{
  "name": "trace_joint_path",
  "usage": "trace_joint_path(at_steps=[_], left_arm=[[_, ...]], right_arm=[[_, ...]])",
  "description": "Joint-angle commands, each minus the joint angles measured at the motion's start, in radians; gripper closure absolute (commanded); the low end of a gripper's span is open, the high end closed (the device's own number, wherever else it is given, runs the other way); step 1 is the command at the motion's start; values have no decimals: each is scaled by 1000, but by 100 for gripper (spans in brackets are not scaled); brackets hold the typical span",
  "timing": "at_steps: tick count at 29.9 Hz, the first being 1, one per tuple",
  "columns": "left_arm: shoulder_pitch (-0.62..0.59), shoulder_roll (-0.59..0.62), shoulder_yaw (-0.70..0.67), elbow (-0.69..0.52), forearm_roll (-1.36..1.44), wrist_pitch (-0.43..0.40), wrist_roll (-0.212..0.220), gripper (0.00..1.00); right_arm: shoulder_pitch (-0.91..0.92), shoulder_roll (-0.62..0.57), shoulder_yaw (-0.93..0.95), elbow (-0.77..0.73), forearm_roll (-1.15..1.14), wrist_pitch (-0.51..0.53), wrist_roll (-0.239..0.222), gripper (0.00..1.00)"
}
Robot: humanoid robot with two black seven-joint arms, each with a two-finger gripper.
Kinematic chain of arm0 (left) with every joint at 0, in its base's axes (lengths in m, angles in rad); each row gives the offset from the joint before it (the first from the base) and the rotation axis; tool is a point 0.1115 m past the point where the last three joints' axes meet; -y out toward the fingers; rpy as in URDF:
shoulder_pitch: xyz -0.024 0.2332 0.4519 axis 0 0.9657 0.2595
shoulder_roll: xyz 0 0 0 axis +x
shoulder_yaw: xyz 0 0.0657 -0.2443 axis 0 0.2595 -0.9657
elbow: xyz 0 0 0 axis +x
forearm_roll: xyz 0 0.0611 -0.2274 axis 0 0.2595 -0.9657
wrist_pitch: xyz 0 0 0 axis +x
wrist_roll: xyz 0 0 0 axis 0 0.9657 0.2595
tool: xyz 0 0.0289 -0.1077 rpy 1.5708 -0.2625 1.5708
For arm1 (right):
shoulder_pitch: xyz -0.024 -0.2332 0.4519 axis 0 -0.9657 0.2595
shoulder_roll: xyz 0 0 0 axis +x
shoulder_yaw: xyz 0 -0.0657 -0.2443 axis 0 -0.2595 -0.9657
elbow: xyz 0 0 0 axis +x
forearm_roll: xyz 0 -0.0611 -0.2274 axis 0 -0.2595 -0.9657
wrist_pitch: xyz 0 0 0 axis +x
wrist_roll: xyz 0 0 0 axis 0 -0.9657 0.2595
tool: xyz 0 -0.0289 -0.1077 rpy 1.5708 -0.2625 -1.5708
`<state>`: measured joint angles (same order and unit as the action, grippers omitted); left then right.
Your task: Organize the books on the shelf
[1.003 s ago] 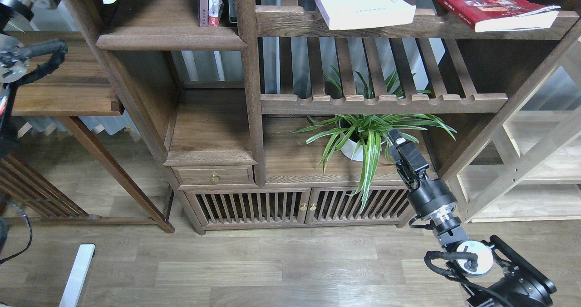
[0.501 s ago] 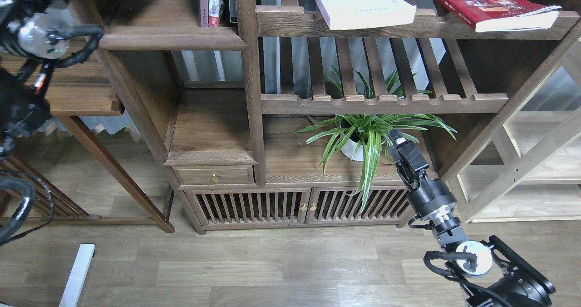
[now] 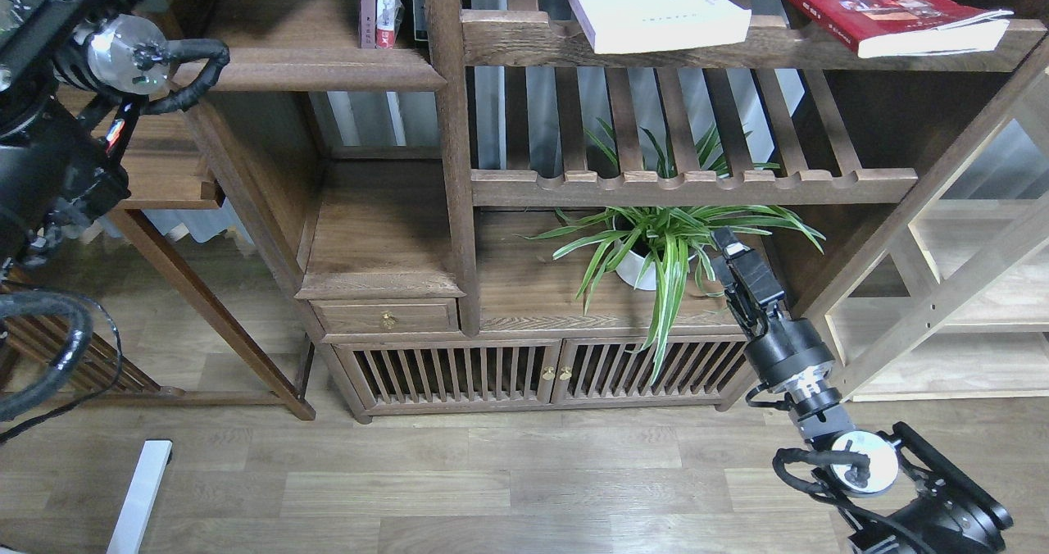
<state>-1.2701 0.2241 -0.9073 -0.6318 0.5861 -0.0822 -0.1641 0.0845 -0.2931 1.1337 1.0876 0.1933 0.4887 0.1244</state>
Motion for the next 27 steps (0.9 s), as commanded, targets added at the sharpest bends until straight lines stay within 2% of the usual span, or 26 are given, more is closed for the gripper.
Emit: trace_joint_path(at_steps=[1, 3, 6, 12, 27], left_arm=[[1, -15, 8, 4, -2, 10, 2, 90], [1, -16, 16, 6, 0, 10, 2, 88], [9, -14, 42, 6, 0, 15, 0, 78], [11, -11, 74, 6, -2, 22, -15, 74], [-11, -19, 65, 6, -5, 35, -29, 71]], right_arm=[[0, -3, 0, 0, 0, 0, 0, 17], [0, -4, 0, 0, 0, 0, 0, 17], [0, -4, 1, 0, 0, 0, 0, 17], [-8, -6, 1, 0, 0, 0, 0, 16], [-11, -4, 0, -3, 1, 0, -2, 16]])
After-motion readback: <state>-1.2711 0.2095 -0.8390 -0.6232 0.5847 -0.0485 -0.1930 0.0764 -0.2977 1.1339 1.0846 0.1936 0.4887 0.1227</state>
